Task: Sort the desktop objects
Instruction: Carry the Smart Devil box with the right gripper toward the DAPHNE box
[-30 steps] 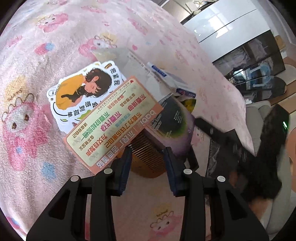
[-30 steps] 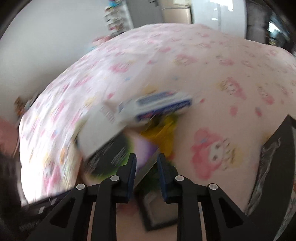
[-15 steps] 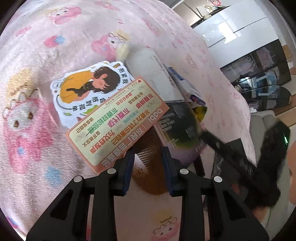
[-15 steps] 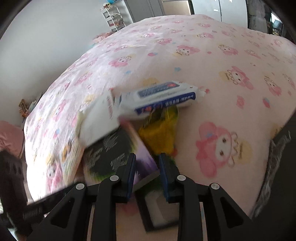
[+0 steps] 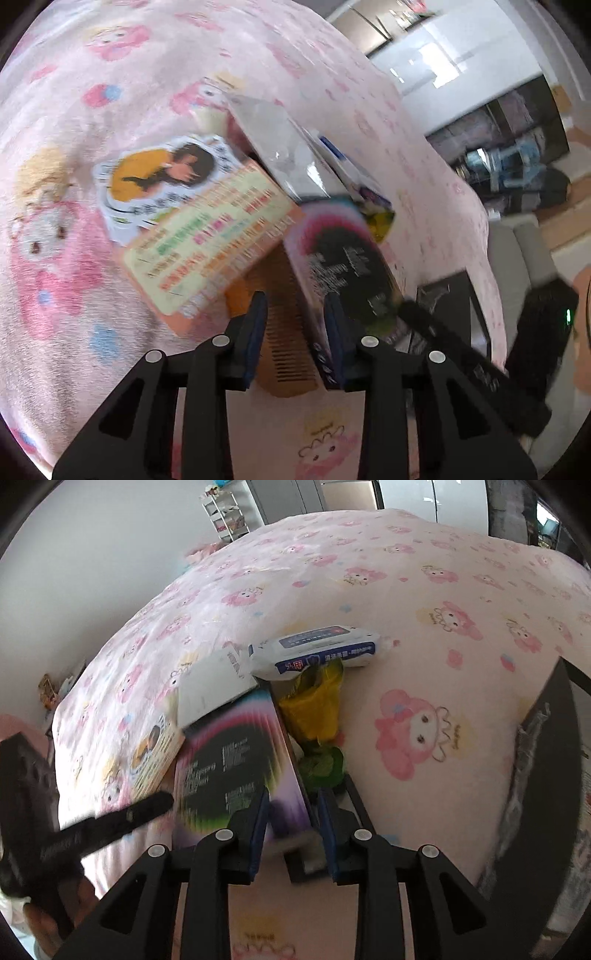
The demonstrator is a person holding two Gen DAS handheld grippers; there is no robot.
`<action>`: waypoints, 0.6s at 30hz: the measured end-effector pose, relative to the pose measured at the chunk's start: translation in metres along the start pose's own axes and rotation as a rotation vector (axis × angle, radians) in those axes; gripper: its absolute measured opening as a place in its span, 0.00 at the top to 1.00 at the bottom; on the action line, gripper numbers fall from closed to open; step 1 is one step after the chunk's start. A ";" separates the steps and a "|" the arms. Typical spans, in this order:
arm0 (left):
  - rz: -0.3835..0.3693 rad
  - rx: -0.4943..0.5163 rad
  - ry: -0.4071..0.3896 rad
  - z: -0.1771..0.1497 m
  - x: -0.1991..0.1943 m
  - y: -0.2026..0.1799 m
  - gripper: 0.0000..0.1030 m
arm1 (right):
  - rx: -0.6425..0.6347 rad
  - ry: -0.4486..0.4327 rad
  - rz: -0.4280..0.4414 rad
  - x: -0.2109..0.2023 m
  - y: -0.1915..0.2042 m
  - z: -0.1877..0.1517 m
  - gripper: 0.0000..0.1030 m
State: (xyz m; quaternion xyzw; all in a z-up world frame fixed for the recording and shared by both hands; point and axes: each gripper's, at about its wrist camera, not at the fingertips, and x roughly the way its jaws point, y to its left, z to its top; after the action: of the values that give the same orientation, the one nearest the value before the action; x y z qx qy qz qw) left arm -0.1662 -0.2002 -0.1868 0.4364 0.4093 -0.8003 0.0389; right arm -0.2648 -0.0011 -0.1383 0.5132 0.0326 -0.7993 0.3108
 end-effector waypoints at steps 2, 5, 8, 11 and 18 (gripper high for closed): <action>0.005 0.009 0.039 -0.002 0.007 -0.001 0.61 | -0.011 0.013 0.006 0.008 0.004 -0.001 0.75; 0.004 -0.021 0.073 -0.002 0.013 0.006 0.52 | -0.031 0.046 0.041 0.011 0.010 -0.012 0.75; 0.003 -0.045 0.089 -0.005 0.010 0.014 0.49 | -0.056 0.076 0.059 0.009 0.017 -0.030 0.76; 0.006 -0.029 0.084 -0.009 0.003 0.014 0.50 | -0.055 0.106 0.070 0.003 0.020 -0.048 0.76; 0.083 0.023 0.013 -0.023 -0.025 0.007 0.54 | -0.077 0.159 0.094 -0.012 0.025 -0.080 0.76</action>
State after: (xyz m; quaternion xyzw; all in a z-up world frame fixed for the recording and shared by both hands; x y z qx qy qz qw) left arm -0.1328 -0.1967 -0.1798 0.4585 0.3819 -0.7999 0.0644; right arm -0.1838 0.0139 -0.1594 0.5636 0.0635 -0.7388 0.3639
